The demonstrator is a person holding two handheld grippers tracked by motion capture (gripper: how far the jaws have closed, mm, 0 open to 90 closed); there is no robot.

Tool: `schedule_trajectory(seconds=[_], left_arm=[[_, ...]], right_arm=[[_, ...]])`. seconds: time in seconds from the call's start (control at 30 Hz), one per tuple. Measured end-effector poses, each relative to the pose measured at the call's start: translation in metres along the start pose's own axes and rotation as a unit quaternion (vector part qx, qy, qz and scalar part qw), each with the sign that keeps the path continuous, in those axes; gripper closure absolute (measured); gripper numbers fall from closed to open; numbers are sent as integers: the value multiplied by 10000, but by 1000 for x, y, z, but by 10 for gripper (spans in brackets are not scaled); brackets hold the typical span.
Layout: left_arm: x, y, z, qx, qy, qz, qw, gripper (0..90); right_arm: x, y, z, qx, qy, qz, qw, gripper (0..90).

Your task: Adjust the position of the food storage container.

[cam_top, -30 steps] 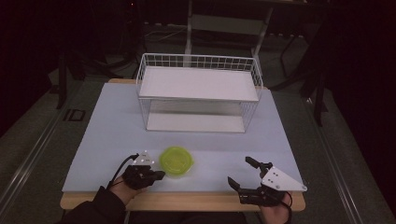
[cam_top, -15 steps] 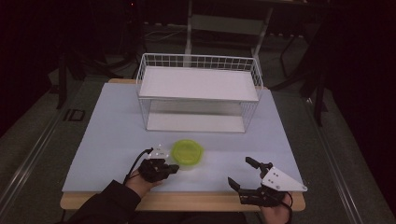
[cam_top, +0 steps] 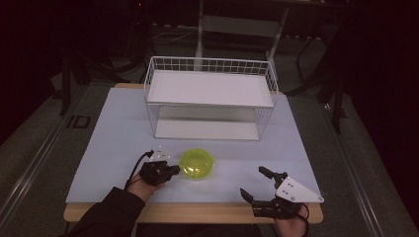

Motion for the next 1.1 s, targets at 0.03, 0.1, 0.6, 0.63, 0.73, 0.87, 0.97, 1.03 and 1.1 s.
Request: schedule_trajectory(seconds=[0.03, 0.1, 0.6, 0.63, 0.73, 0.87, 0.97, 1.03, 1.1], left_arm=[[1, -7, 4, 69, -30, -93, 9999, 887], [1, -12, 7, 101, -40, -175, 9998, 886], [2, 3, 19, -354, -96, -214, 9991, 887], [2, 9, 21, -421, -127, -165, 9989, 887], [0, 17, 23, -522, -192, -130, 9984, 887], [0, 25, 26, -623, -212, -100, 9978, 876], [2, 27, 28, -653, -202, -81, 9976, 872], [3, 27, 30, -653, -217, -41, 9976, 864], [3, 25, 31, -645, -209, -38, 9977, 864]], right_arm=[[0, 0, 0, -3, 0, 3, 10000, 134], [0, 1, 0, -1, 5, 2, 10000, 134], [-2, 1, 1, 30, -37, 49, 10000, 134], [-1, 1, 1, 27, -40, 38, 10000, 134], [-1, 1, 1, 20, -30, 20, 10000, 134], [-1, 1, 1, 36, -40, 24, 10000, 135], [-1, 0, 1, 36, -47, 16, 10000, 135], [-2, 1, 1, 24, -55, 8, 10000, 134], [-2, 0, 2, 30, -63, 16, 10000, 135]])
Point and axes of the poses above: each handheld gripper's, and its own axes: z roughly forward along the jaws, x roughly out of its top, y roughly to its right, the point moved 7 cm from there along z, roughly forward along the jaws
